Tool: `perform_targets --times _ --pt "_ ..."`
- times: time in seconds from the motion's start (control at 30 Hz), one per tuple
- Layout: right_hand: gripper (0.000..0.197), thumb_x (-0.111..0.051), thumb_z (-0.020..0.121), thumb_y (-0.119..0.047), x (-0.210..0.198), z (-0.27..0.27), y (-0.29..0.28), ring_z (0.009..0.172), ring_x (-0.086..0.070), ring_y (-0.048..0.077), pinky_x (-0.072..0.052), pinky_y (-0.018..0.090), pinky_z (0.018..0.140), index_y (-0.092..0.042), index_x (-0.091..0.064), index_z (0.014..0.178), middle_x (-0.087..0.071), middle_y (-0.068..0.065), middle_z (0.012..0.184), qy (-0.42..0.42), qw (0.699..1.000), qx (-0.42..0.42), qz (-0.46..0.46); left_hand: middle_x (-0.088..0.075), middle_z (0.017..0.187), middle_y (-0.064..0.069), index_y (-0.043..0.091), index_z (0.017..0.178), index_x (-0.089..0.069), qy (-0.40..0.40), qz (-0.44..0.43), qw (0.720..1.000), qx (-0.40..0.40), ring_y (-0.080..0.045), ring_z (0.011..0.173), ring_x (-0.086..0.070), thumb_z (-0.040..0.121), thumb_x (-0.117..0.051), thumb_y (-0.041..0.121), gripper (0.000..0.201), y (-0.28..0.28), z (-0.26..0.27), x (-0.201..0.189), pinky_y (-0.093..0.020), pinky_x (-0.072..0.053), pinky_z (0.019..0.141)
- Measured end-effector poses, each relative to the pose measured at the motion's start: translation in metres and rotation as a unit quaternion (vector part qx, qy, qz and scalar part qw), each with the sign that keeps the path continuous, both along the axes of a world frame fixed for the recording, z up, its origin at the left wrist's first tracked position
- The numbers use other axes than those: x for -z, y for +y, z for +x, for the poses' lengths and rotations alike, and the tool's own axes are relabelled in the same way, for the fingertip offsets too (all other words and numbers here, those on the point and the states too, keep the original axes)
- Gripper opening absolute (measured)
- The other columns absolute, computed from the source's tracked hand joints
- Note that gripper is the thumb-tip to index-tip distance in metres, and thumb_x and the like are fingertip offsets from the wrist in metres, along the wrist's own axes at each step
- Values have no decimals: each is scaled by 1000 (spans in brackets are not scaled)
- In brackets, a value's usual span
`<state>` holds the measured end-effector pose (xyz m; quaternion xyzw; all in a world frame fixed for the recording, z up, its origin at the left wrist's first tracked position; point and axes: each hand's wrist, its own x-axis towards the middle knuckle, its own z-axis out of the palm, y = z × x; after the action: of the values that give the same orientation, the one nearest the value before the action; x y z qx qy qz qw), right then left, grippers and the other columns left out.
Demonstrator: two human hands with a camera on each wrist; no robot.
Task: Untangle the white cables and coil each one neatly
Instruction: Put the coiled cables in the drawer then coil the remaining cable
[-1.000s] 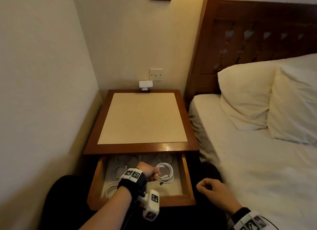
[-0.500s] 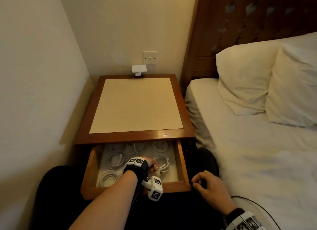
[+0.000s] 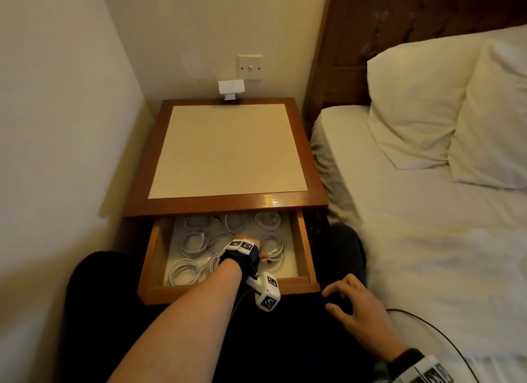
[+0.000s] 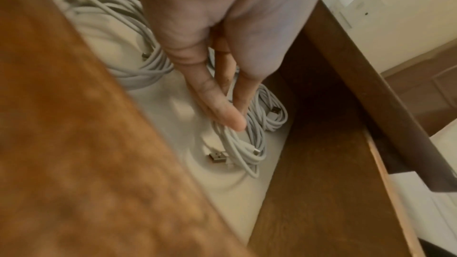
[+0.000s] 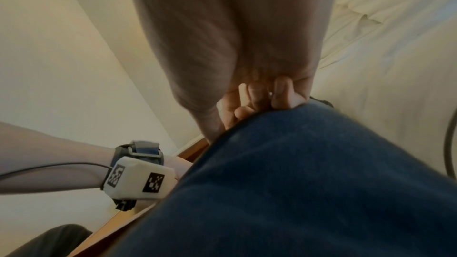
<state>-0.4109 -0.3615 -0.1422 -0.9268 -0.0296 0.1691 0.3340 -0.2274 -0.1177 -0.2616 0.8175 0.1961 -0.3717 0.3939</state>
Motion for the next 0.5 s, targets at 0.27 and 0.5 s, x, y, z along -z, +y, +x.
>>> perform_targets --times 0.27,0.5 --pt "20 -68 88 -32 3 0 -1 91 -51 -2 -45 18 75 -44 -57 99 -47 -15 99 5 1000 5 12 -65 85 -7 2 106 -60 -26 -81 988 -127 -20 73 -66 90 -63 11 18 -5 -22 -77 -21 -54 61" --pt "21 -70 87 -32 8 1 -5 93 -51 -1 -43 14 74 -45 -57 97 -48 -13 97 3 1000 3 4 -68 75 2 12 85 -74 -153 -102 983 15 -11 60 -59 74 -81 42 33 29 -45 -127 -22 -45 46"
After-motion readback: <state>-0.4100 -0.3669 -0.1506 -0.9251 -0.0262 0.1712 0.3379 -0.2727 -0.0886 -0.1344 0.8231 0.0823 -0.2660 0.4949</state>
